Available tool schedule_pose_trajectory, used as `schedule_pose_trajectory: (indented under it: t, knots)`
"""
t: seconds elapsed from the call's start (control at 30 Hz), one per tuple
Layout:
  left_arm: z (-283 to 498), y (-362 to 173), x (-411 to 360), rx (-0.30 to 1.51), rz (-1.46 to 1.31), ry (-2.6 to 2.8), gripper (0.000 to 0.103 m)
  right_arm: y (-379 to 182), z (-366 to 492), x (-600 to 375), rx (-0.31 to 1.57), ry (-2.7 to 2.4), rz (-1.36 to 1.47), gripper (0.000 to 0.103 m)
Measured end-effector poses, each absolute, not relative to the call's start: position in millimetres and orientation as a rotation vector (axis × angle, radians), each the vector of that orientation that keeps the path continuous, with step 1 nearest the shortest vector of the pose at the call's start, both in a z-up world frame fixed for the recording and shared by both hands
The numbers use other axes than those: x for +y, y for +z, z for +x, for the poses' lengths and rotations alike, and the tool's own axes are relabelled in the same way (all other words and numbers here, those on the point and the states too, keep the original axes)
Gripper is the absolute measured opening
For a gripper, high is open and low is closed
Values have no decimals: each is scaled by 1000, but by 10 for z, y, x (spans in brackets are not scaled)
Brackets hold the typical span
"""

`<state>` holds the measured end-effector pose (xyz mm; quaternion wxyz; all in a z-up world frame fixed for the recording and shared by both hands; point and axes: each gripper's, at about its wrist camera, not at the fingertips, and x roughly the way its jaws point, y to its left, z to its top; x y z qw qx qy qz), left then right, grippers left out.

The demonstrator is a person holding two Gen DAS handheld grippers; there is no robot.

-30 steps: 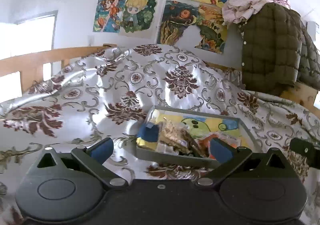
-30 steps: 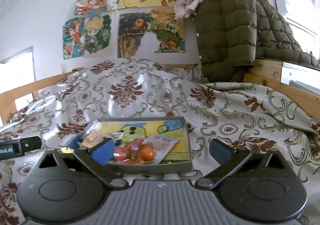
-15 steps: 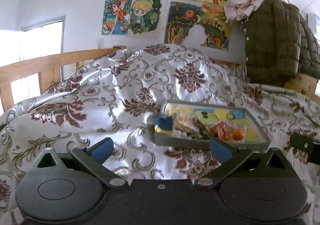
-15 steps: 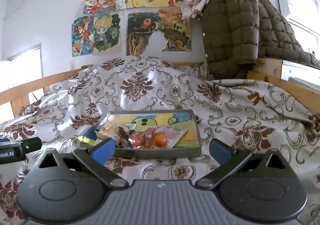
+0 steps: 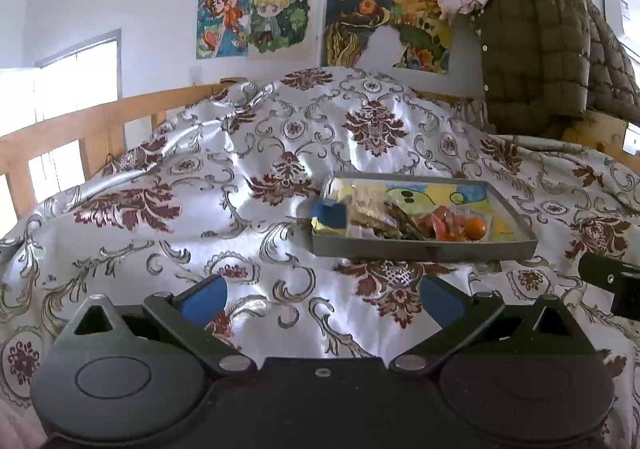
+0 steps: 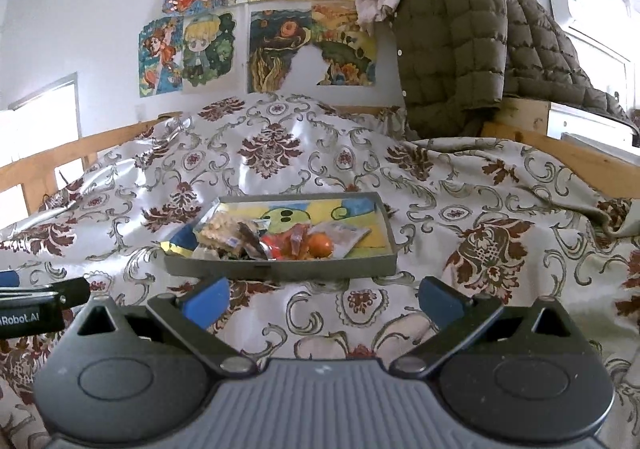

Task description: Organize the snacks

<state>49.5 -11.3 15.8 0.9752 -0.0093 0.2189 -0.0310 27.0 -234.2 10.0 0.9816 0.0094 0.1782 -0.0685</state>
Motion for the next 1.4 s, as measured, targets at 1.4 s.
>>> schedule_pose_trajectory:
  t: [1.4]
  knots:
    - [599, 23, -137, 507, -25, -48, 102, -90, 391, -2326, 478, -163, 48, 103]
